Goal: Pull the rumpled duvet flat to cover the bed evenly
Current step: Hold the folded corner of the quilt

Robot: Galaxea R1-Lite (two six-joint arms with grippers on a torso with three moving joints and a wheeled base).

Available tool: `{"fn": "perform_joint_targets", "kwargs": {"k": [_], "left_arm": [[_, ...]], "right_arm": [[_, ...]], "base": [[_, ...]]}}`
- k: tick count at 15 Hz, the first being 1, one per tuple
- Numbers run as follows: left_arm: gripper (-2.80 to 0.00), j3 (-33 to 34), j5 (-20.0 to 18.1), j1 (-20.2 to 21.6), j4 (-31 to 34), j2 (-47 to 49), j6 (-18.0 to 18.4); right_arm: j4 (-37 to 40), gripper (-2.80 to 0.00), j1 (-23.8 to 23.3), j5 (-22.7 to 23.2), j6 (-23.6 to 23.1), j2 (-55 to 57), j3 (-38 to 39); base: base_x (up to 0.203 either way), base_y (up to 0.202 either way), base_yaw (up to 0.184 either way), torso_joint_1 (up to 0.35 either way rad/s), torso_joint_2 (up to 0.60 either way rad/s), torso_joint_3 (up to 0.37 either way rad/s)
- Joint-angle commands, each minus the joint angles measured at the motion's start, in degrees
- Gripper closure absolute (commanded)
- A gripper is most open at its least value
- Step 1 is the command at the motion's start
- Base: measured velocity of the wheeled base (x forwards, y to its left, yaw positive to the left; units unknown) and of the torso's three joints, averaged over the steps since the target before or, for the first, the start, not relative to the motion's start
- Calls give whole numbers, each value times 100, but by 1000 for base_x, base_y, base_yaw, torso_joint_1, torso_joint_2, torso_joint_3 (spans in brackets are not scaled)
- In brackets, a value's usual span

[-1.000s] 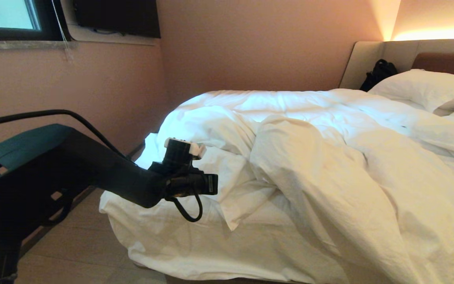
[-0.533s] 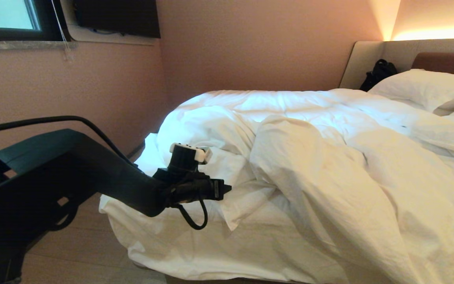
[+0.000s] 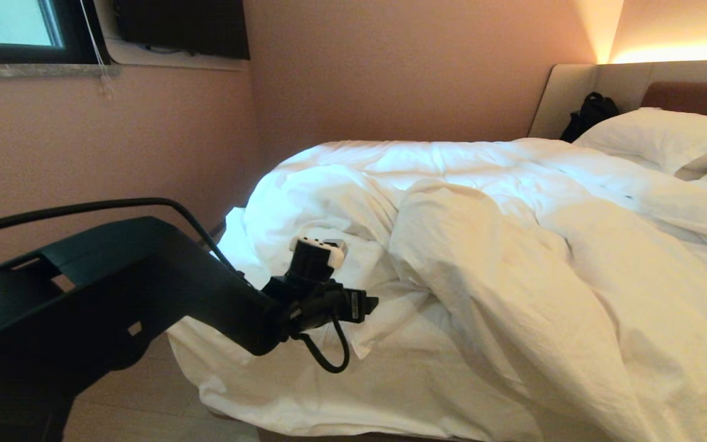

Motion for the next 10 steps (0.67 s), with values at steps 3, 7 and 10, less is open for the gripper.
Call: {"fn": "perform_joint_targets", "kwargs": {"k": [3,7,10], "left_arm": [[-280,-104,417,-97,-138,279,-1],[-280,-112,417,-97,-156,367,-9],[-280,-148,425,-97,-156,428,-1]], "right_arm": [[3,0,2,0,-1,-2,-1],[3,0,2,0,-1,-2,-1],[3,0,2,0,-1,-2,-1]], "base": [[0,0,0,0,0,0],[0,0,0,0,0,0],[0,0,0,0,0,0]]}}
